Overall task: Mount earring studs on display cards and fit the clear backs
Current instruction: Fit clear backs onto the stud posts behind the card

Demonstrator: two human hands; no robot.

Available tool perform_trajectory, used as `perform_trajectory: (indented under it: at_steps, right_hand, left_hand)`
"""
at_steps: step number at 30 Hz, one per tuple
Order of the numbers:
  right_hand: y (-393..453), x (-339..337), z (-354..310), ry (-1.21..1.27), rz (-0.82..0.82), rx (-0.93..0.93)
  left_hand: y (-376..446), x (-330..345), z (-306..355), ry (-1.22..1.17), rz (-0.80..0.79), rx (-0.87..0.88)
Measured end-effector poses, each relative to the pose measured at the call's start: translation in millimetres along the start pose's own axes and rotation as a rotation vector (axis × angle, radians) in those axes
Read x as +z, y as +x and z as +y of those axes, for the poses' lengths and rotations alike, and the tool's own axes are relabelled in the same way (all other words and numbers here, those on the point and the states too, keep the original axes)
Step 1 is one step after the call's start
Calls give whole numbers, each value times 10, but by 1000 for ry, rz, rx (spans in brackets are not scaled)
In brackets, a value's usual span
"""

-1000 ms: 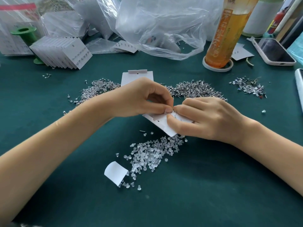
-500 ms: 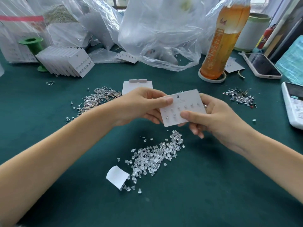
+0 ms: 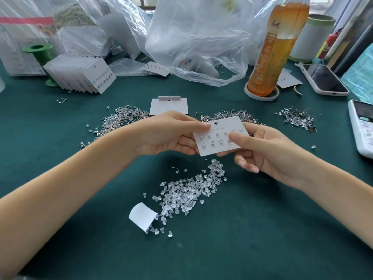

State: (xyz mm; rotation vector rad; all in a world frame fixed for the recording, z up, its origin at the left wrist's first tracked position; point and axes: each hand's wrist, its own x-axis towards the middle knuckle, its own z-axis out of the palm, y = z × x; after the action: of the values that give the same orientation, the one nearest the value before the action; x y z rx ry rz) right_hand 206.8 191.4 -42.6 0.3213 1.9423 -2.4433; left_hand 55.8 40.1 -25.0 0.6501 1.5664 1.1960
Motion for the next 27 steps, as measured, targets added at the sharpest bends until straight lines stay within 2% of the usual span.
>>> perform_trajectory:
  at_steps: [8, 11, 13, 15, 18, 21, 27]
  right_hand:
    - [-5, 9, 25, 12, 31, -15]
    - [-12, 23, 47, 39, 98, -78]
    - [-22, 35, 60, 62, 152, -125]
    - [-30, 54, 70, 72, 202, -170]
    - [-38, 88, 76, 67, 278, -229]
    - [-41, 112, 78, 63, 329, -261]
    - [-44, 118, 82, 59, 329, -272]
  left_hand:
    - [-4, 19, 0, -7, 6, 24]
    - [35, 8, -15, -53, 126, 64]
    - [55, -23, -41, 84, 212, 121]
    - [36, -55, -64, 390, 225, 219]
    - [-34, -25, -59, 697, 53, 316]
    - [-73, 48, -67, 790, -22, 363]
    - [-46, 78, -115, 826, -2, 429]
